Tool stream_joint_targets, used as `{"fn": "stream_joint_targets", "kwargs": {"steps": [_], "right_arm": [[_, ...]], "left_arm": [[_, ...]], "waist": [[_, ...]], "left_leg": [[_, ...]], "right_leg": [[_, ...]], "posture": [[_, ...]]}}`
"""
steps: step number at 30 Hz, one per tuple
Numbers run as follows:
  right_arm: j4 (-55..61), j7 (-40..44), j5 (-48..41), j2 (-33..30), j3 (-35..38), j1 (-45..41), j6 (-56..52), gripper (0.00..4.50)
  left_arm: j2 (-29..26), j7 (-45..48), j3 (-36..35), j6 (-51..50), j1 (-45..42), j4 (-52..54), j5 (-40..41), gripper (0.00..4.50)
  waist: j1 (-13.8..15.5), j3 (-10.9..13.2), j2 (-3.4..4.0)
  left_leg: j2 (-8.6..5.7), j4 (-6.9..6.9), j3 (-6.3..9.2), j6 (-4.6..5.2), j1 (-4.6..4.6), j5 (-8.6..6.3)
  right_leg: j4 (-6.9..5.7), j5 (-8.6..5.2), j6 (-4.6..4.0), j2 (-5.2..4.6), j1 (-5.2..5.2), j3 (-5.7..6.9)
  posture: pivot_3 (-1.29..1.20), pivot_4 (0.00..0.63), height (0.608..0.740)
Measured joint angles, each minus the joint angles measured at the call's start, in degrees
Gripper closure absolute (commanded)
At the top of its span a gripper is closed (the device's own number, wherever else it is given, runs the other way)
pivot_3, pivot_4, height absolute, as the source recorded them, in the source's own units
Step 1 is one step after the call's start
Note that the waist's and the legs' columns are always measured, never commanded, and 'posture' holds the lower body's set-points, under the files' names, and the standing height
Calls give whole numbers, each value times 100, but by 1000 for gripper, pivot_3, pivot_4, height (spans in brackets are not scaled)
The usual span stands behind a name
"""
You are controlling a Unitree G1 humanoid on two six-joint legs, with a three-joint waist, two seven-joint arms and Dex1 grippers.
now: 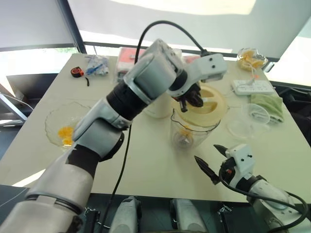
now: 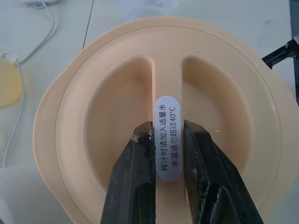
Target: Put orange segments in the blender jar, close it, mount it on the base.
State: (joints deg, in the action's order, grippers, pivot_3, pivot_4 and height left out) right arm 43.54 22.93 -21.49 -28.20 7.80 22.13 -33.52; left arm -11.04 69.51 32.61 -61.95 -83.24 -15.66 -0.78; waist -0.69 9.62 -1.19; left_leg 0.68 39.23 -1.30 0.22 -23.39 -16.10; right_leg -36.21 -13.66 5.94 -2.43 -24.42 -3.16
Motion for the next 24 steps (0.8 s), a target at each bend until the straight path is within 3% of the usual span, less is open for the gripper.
{"fn": "stream_joint_targets", "kwargs": {"steps": [17, 24], "right_arm": [[-45, -33, 99, 5, 19, -14, 31, 0], [-925, -359, 516, 392, 105, -404, 742, 0]], "left_arm": [[-35, -116, 259, 285, 343, 44, 193, 4245], [-163, -6, 270, 440, 482, 125, 272, 4245]], "waist": [[11, -3, 4], [3, -8, 10]], "left_leg": [[-2, 0, 0, 0, 3, 0], [-3, 0, -2, 0, 11, 0]], "right_leg": [[0, 0, -1, -3, 4, -2], [0, 0, -1, -3, 11, -2]], "posture": [[0, 150, 740], [0, 150, 740]]}}
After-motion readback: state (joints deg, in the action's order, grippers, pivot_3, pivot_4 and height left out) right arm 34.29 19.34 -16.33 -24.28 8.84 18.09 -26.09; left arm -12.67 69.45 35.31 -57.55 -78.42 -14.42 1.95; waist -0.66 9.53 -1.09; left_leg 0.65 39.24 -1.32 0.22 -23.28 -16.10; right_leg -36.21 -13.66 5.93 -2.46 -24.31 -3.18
